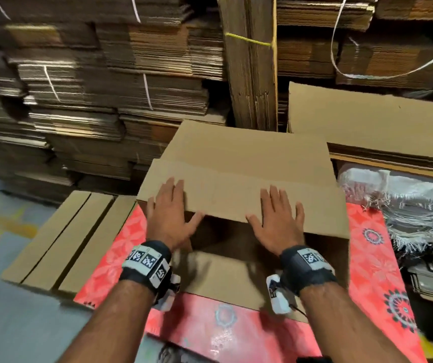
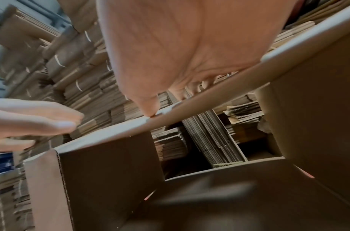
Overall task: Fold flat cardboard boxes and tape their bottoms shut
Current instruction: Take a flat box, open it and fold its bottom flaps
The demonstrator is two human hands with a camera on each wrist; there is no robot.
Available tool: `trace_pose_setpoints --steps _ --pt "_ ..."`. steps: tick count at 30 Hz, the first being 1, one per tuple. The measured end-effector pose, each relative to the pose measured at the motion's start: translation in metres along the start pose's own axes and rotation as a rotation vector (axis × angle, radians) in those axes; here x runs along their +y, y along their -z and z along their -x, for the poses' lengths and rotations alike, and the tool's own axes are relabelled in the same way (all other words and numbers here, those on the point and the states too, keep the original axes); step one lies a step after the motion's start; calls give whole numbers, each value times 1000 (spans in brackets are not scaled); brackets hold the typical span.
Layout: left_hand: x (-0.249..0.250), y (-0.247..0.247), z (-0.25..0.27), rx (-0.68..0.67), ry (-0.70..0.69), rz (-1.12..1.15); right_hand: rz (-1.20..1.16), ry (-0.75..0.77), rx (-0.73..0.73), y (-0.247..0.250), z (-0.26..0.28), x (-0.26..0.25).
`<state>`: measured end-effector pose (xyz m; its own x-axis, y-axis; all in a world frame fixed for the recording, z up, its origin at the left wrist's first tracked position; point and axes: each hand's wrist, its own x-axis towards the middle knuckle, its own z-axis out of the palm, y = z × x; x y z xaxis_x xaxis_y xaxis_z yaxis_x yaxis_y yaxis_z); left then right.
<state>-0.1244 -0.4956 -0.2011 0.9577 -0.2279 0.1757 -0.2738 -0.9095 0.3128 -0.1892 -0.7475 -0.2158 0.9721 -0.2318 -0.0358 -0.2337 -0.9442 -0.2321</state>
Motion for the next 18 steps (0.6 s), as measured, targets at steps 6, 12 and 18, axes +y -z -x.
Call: trace_pose_setpoints --steps 6,12,18 --pt "-29 -4 -1 71 373 189 23 -15 48 -5 0 3" --pt "-46 -14 -12 -37 354 367 45 -32 25 -3 0 1" --pt "-123 12 7 -387 11 706 49 -95 5 -8 -1 6"
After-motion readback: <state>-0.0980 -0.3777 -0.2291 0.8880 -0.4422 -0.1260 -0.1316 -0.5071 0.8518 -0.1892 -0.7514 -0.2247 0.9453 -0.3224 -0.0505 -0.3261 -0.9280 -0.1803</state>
